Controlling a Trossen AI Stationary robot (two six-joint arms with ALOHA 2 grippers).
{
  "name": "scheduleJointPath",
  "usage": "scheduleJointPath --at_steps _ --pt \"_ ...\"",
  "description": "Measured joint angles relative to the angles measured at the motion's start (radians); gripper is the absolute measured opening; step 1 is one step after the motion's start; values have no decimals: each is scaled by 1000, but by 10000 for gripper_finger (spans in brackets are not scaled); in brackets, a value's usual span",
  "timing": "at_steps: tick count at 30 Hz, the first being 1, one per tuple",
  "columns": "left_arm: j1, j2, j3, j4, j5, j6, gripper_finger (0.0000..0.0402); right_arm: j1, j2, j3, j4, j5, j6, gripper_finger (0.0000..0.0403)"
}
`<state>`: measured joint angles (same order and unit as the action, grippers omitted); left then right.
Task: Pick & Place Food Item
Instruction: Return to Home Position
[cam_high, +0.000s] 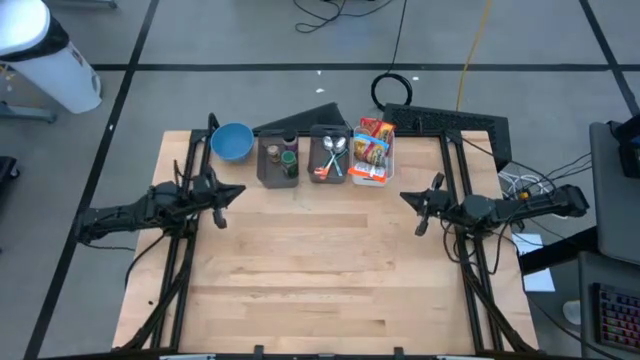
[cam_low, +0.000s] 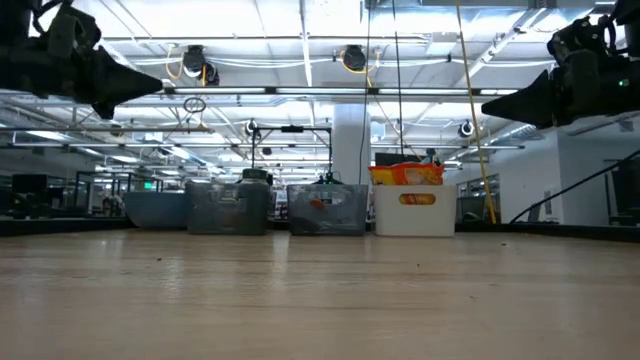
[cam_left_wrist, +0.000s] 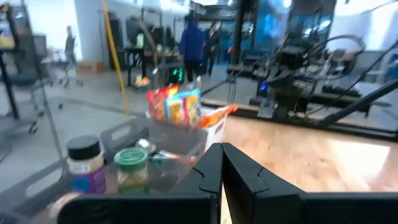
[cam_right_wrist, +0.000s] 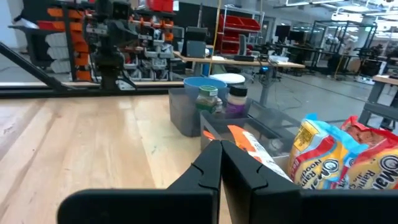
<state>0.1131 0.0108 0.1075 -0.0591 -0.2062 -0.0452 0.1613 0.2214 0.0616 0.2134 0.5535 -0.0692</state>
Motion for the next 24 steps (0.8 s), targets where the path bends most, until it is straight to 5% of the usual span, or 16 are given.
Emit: scheduleJointPath --at_steps 6,24 --pt "0 -6 -83 126 79 25 10 18 0 -1 18 -3 -4 0" --pt "0 -5 -93 102 155 -12 31 20 1 -2 -5 -5 -21 0"
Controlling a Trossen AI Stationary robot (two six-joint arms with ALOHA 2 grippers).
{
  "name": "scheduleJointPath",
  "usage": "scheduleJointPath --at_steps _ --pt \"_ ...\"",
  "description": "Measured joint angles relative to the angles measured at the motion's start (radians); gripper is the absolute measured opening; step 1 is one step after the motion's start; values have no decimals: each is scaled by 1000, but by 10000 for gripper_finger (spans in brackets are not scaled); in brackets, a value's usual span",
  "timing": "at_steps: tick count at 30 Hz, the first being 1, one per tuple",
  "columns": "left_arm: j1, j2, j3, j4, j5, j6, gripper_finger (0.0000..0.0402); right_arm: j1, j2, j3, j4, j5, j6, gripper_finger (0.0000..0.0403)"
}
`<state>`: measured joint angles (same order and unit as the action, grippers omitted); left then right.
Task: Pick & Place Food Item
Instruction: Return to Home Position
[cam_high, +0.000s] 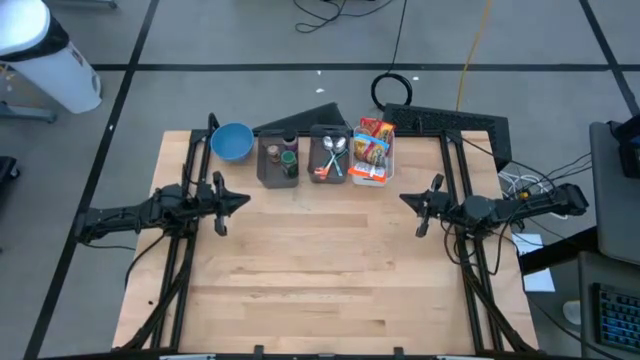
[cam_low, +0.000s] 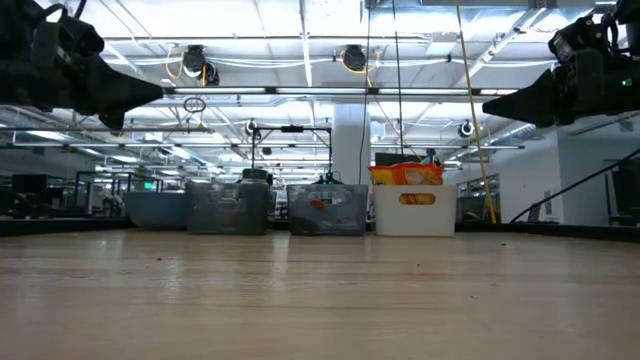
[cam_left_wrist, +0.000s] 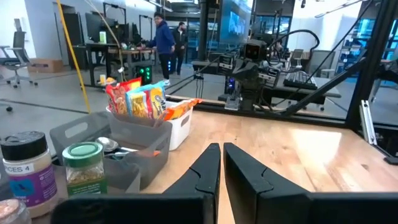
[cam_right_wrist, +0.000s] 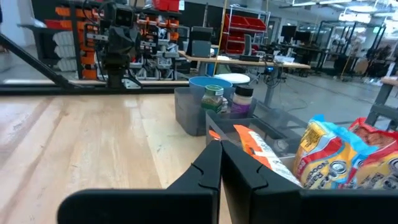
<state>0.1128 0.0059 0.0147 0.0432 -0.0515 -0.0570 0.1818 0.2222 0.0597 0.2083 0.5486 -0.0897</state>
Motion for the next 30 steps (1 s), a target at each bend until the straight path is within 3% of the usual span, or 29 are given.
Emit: scheduleJointPath --at_steps 9,20,30 --pt "0 0 0 -8 -1 0 30 11 -23 0 -8 -27 -3 0" --pt "0 0 0 -8 -1 0 31 101 -218 26 -176 -28 -20 0" --pt "0 0 1 -5 -1 0 31 108 -214 27 -167 -25 -95 0"
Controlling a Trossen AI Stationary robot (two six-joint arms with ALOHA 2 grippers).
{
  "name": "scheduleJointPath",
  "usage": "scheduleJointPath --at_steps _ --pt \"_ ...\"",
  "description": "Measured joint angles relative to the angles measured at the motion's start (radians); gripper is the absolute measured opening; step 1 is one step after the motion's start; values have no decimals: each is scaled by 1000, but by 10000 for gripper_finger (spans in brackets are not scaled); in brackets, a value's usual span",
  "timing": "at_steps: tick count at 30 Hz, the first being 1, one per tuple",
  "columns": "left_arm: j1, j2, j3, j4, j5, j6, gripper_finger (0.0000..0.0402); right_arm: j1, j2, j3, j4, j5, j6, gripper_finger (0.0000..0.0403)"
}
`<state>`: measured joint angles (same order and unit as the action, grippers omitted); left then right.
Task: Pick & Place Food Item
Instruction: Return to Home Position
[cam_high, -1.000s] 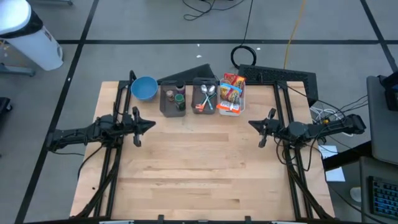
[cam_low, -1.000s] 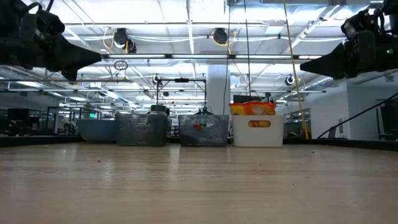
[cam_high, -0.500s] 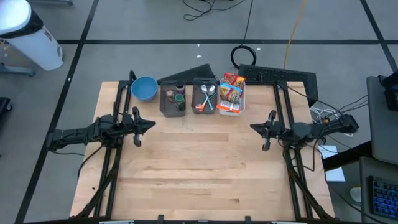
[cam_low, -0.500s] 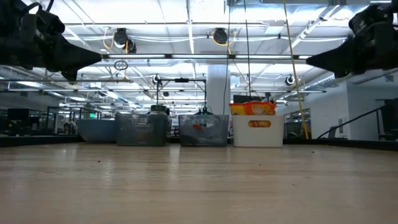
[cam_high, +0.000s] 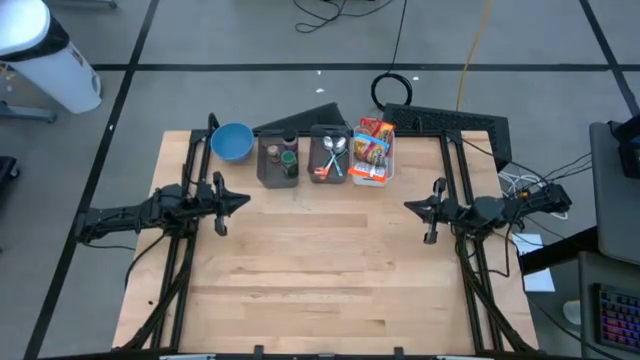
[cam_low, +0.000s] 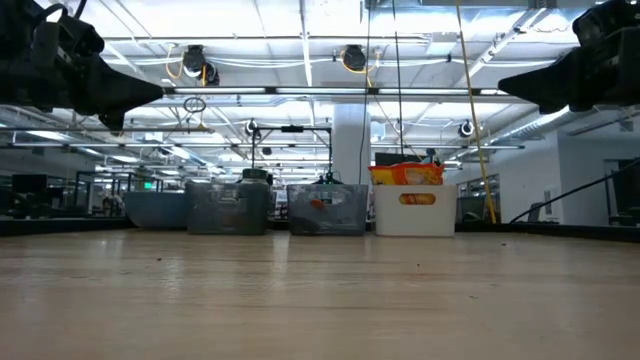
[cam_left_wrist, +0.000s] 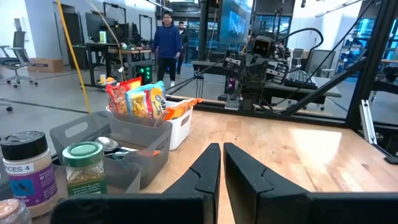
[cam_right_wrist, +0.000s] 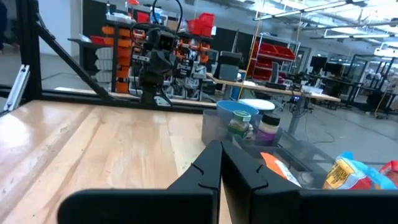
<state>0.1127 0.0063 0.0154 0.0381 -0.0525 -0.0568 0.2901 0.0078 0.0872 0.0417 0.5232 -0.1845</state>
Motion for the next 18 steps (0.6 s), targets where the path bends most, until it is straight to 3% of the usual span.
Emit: scheduleJointPath --at_steps 18 --pt "0 0 0 17 0 0 31 0 1 2 14 0 -38 0"
